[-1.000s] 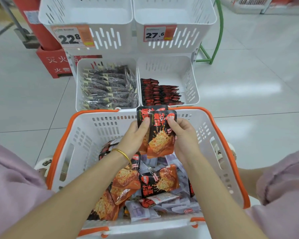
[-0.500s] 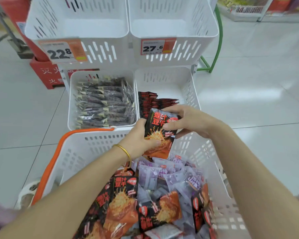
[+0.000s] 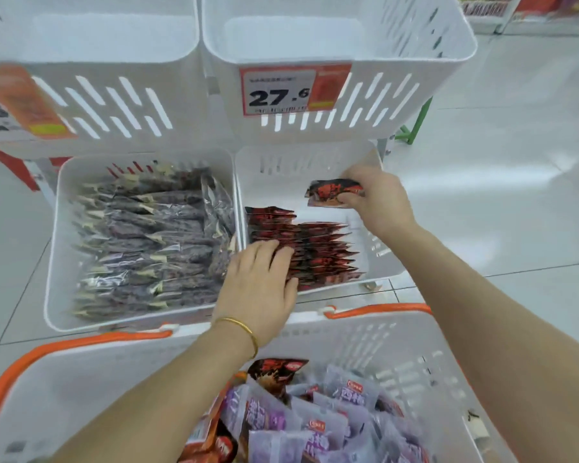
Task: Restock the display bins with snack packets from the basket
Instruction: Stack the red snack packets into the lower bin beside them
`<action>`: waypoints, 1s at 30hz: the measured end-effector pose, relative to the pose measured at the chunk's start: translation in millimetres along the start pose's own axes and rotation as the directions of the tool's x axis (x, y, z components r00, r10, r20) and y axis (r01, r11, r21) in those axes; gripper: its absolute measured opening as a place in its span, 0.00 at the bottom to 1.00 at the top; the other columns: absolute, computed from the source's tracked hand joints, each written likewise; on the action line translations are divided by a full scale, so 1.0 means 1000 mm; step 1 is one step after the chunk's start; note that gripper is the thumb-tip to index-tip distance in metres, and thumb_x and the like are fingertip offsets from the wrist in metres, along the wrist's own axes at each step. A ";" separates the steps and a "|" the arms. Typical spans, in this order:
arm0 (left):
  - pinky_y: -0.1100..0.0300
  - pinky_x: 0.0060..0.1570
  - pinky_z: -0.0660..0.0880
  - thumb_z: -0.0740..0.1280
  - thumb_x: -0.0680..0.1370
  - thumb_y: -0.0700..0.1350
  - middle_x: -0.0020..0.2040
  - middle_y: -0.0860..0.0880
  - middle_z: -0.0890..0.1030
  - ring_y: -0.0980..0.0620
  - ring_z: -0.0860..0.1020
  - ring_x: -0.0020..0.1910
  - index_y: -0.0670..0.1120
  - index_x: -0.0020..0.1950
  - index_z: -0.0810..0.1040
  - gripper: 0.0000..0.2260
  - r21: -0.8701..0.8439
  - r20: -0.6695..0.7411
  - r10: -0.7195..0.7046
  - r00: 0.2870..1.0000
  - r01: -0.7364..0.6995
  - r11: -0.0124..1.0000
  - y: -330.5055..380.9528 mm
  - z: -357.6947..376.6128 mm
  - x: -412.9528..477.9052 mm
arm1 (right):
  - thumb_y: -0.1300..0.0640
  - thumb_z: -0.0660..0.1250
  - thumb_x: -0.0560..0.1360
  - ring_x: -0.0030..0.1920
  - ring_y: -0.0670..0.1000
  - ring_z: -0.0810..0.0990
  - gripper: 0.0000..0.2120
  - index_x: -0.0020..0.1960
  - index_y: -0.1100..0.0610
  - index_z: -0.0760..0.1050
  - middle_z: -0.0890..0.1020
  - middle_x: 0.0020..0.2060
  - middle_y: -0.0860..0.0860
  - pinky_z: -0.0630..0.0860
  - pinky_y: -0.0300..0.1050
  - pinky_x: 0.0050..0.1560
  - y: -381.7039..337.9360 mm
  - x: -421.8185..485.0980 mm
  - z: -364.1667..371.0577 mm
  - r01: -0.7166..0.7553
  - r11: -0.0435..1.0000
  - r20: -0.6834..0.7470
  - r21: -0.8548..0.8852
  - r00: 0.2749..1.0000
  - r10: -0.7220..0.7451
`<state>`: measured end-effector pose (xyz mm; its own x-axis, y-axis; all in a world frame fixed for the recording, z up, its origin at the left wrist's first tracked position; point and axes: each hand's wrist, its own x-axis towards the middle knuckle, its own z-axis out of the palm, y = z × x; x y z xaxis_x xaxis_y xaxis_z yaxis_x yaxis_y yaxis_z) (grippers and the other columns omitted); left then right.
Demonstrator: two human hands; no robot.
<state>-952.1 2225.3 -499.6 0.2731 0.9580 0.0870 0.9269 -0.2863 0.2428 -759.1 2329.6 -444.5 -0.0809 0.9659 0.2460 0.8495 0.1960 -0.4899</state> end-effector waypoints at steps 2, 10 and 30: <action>0.44 0.59 0.72 0.52 0.75 0.52 0.61 0.43 0.76 0.42 0.74 0.61 0.44 0.62 0.75 0.22 0.044 -0.027 0.008 1.000 -0.007 0.999 -0.002 0.005 0.003 | 0.62 0.66 0.75 0.52 0.57 0.76 0.11 0.57 0.59 0.77 0.80 0.50 0.57 0.70 0.46 0.51 0.011 0.012 0.019 0.003 1.000 0.090 0.001 0.996 -0.003; 0.46 0.58 0.72 0.53 0.75 0.51 0.58 0.46 0.76 0.44 0.74 0.59 0.45 0.60 0.75 0.20 0.063 -0.061 -0.019 0.998 0.023 0.998 -0.005 0.013 0.006 | 0.64 0.54 0.77 0.46 0.53 0.71 0.12 0.57 0.56 0.71 0.75 0.51 0.58 0.67 0.46 0.45 0.033 0.024 0.059 -0.274 0.934 0.523 0.230 0.844 0.119; 0.45 0.63 0.63 0.50 0.81 0.53 0.68 0.42 0.67 0.41 0.64 0.65 0.45 0.70 0.63 0.21 0.302 -0.004 -0.161 0.987 0.155 0.941 0.023 -0.020 -0.013 | 0.69 0.57 0.71 0.52 0.48 0.79 0.20 0.52 0.47 0.74 0.78 0.48 0.40 0.74 0.44 0.54 -0.025 -0.235 -0.048 -0.357 0.813 0.301 0.459 0.924 0.235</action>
<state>-939.4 2205.6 -475.8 0.1189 0.9916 0.0504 0.9919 -0.1164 -0.0499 -736.3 2089.3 -450.2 -0.0319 0.9896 -0.1401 0.4803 -0.1077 -0.8704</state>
